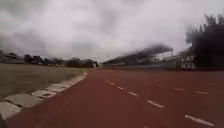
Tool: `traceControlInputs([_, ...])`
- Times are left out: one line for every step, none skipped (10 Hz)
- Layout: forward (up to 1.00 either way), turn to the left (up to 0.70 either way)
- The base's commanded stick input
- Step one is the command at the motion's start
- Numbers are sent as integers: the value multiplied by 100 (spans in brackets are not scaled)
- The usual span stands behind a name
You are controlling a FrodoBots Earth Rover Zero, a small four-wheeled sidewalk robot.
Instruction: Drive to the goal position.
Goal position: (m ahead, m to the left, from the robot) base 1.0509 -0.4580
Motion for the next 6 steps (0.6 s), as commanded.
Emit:
traceControlInputs([70, 0])
traceControlInputs([70, 0])
traceControlInputs([70, 0])
traceControlInputs([70, 0])
traceControlInputs([70, 0])
traceControlInputs([70, 0])
